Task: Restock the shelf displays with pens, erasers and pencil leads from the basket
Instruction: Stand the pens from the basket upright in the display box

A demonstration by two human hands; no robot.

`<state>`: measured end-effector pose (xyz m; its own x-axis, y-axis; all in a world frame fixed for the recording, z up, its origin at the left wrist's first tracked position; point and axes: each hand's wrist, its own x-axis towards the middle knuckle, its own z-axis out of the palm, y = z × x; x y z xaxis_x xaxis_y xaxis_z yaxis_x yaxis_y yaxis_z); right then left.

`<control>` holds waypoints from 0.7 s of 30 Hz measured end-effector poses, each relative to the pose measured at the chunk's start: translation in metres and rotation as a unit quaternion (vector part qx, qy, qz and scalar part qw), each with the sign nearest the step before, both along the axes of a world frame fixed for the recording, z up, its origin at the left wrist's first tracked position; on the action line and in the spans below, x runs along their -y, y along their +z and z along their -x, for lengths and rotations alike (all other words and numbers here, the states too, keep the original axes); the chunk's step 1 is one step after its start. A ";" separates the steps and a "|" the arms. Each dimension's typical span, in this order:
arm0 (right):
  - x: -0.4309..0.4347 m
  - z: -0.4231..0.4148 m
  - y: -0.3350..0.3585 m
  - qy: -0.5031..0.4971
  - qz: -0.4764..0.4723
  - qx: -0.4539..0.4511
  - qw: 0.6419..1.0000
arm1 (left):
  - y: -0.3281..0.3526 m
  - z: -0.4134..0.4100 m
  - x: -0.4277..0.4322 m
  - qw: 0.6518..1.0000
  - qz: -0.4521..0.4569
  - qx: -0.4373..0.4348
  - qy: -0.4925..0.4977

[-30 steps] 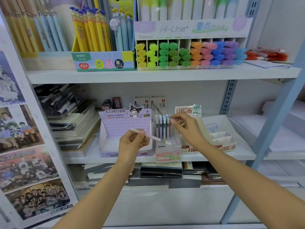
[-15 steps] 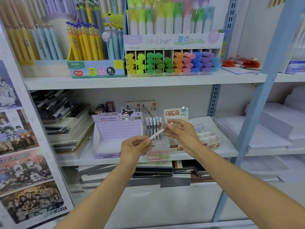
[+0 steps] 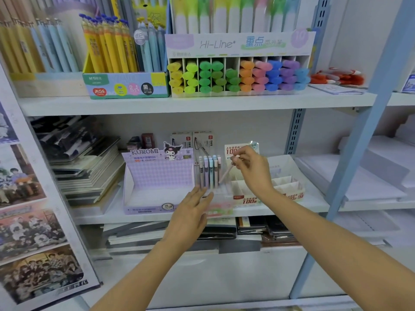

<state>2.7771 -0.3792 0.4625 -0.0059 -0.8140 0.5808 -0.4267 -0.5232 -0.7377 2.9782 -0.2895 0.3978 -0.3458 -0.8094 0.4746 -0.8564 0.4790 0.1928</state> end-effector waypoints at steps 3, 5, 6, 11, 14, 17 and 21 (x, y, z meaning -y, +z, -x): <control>0.003 -0.010 -0.006 0.015 0.016 -0.079 0.997 | -0.001 -0.003 0.001 1.000 0.009 0.014 -0.008; 0.005 -0.011 -0.004 0.028 0.014 -0.117 0.993 | -0.002 -0.004 0.000 1.000 0.014 0.016 -0.012; 0.007 -0.011 -0.001 0.032 0.012 -0.129 0.991 | -0.002 -0.005 0.000 1.000 0.015 0.018 -0.012; 0.018 -0.009 0.006 0.038 -0.021 -0.170 0.985 | -0.003 -0.004 -0.001 1.000 0.022 0.018 -0.012; 0.022 -0.017 0.000 0.016 -0.015 -0.158 0.987 | -0.003 -0.005 -0.001 1.000 0.017 0.023 -0.010; 0.025 -0.023 -0.008 0.001 0.026 -0.155 0.988 | -0.005 -0.004 0.000 0.999 0.016 0.034 -0.005; 0.028 -0.023 -0.020 -0.005 0.041 -0.226 0.973 | -0.005 -0.004 0.002 0.999 0.030 0.024 -0.001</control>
<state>2.8003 -0.4072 0.4422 0.2579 -0.7665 0.5881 -0.7037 -0.5662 -0.4293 2.9821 -0.2915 0.3923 -0.3708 -0.7793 0.5051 -0.8627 0.4905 0.1235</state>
